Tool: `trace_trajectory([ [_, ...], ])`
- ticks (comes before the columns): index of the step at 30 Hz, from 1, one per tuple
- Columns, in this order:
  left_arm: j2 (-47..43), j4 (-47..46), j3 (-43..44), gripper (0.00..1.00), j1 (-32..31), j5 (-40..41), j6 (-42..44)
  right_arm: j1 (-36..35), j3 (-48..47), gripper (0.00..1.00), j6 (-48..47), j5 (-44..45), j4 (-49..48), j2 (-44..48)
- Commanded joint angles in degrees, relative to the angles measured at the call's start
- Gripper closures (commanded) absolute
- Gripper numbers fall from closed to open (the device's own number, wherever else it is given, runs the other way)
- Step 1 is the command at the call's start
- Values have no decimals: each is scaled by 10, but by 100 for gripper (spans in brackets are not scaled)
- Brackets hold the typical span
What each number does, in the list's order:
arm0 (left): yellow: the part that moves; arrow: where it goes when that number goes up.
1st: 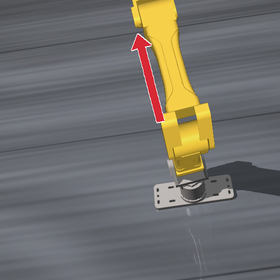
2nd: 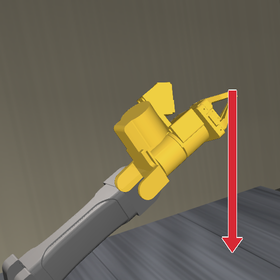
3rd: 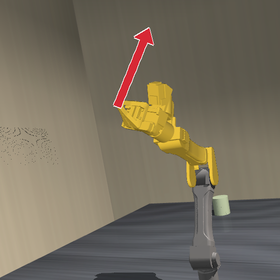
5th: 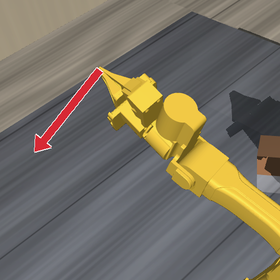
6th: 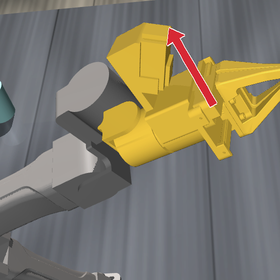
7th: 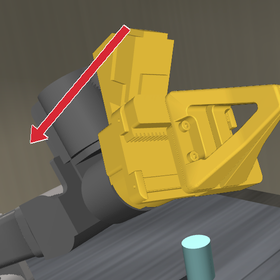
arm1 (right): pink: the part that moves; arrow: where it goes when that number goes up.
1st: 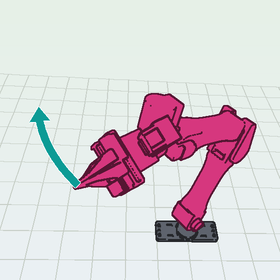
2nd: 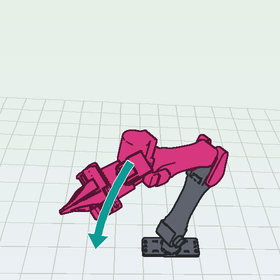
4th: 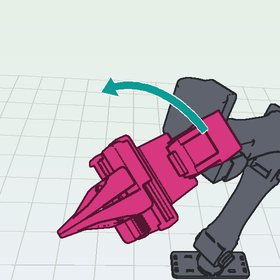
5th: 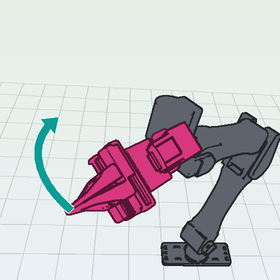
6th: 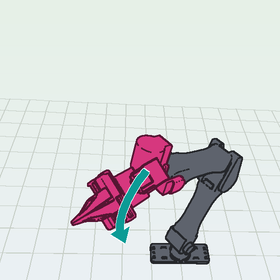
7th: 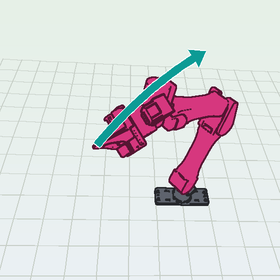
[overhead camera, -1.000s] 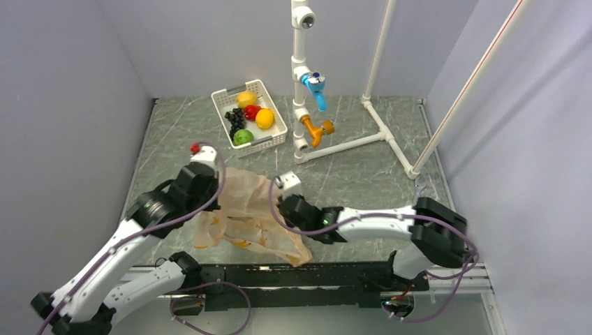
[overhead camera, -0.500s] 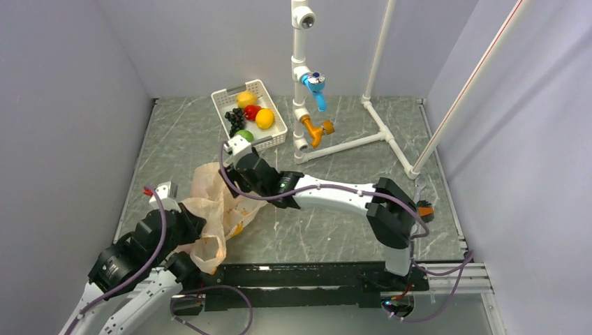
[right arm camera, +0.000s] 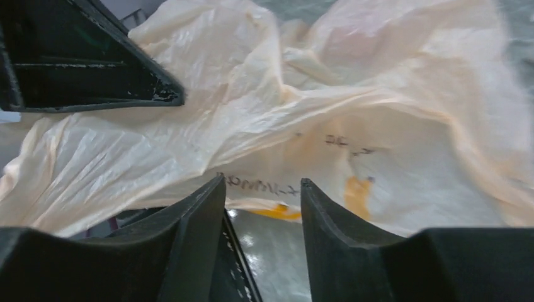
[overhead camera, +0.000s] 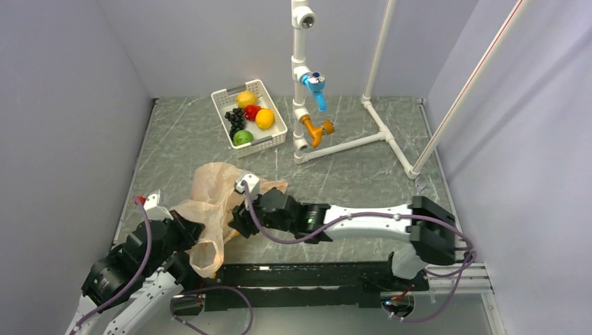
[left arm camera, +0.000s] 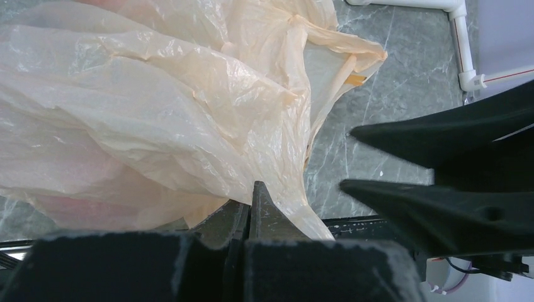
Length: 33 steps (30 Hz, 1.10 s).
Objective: Take the fake fruits out of the plastic bag
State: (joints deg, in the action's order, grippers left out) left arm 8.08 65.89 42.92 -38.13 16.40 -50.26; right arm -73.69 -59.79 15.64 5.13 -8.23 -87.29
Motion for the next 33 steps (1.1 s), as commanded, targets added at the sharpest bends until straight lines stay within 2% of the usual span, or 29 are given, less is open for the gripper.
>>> trace_trajectory([
  [1, 7, 19, 0, 100, -2, 9, -31, -22, 5, 54, 27, -19, -140, -73],
  [4, 14, 25, -2, 100, -2, 9, -40, -24, 0, 61, 46, -3, -176, -106],
  [9, 13, 34, -7, 100, -1, 11, -52, -24, -41, 63, 39, -3, -202, -171],
  [14, 12, 38, -10, 100, -2, 16, -61, -9, -111, 59, 48, -2, -195, -240],
  [17, 16, 39, -11, 100, -1, 17, -63, 6, -143, 53, 47, -8, -205, -276],
  [22, 35, 45, -9, 100, -2, 20, -68, 23, -179, 49, 64, 20, -155, -315],
  [30, 30, 57, -7, 100, -2, 24, -76, 22, 1, 50, 77, 116, -138, -225],
  [33, 25, 66, -6, 100, -2, 24, -81, 22, 32, 46, 65, 140, -134, -206],
])
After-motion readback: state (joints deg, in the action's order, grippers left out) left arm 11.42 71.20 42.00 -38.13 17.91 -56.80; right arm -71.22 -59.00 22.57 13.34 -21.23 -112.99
